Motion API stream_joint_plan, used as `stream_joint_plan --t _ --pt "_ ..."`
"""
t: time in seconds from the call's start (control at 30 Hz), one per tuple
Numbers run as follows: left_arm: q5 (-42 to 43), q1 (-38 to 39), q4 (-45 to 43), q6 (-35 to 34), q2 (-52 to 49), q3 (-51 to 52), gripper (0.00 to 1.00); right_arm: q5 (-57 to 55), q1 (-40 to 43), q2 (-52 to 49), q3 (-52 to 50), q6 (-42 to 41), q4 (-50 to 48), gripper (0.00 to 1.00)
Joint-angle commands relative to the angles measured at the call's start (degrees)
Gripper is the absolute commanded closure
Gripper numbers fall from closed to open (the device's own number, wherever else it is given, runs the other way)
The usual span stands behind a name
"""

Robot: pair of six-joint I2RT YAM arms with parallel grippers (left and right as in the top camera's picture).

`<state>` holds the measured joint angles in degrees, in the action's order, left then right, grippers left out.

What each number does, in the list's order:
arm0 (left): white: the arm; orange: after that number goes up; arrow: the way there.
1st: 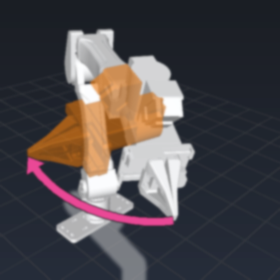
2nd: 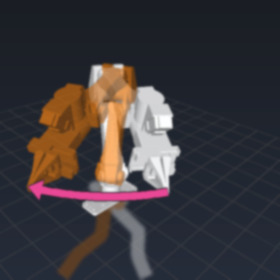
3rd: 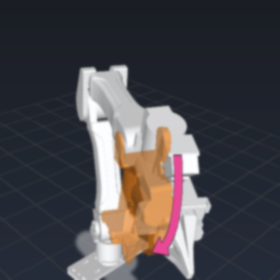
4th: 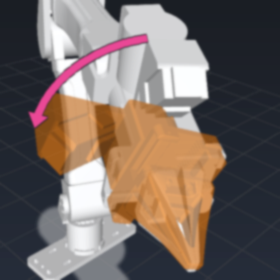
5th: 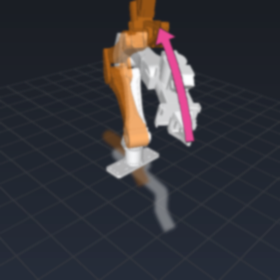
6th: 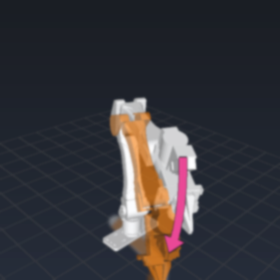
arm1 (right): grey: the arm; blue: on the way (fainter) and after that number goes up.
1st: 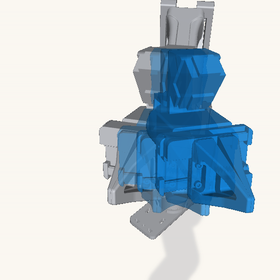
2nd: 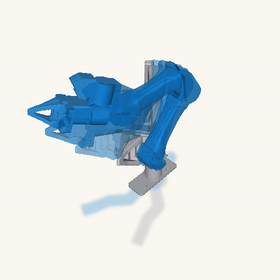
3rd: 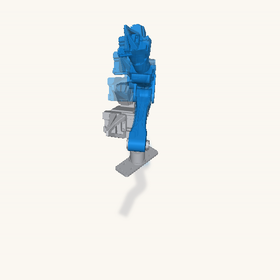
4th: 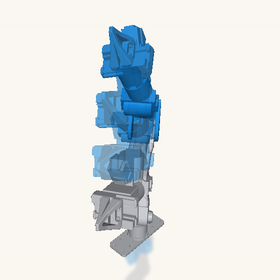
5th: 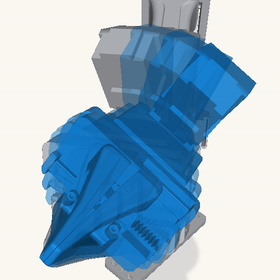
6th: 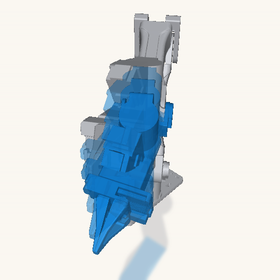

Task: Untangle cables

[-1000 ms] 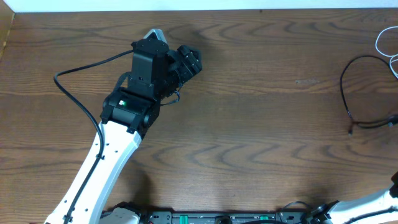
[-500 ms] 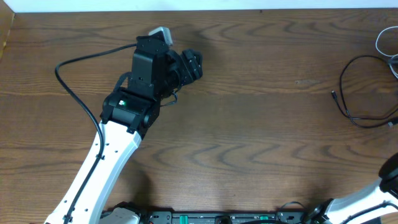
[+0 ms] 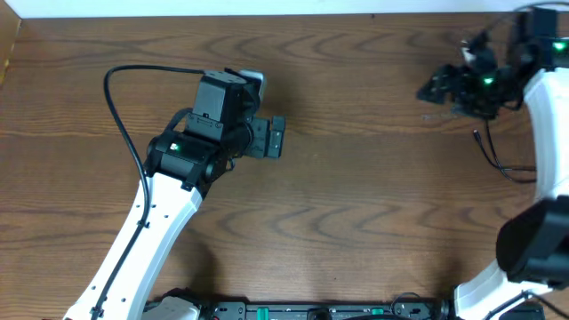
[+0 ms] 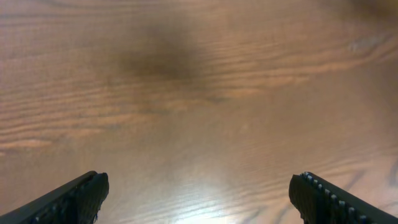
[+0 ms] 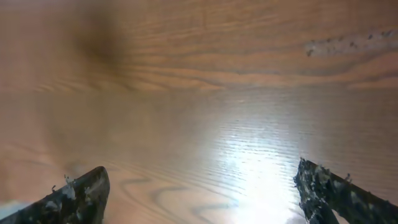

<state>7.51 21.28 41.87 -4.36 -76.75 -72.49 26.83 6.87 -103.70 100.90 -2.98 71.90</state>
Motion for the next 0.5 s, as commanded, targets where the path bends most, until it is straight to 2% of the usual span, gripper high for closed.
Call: stream_joint_plan --t 0.0,0.13,0.47 --pt "-0.70 0.02 0.35 2.62 -0.31 -0.37 0.02 -14.16 -3.91 7.87 4.85 0.04 1.99 0.07" --pt "-0.70 0.02 0.35 2.62 -0.31 -0.37 0.02 -20.68 -7.82 14.97 6.03 0.04 3.76 0.01" --pt "-0.70 0.02 0.35 2.62 -0.31 -0.37 0.02 -16.83 -11.58 28.26 6.01 -3.82 11.67 0.01"
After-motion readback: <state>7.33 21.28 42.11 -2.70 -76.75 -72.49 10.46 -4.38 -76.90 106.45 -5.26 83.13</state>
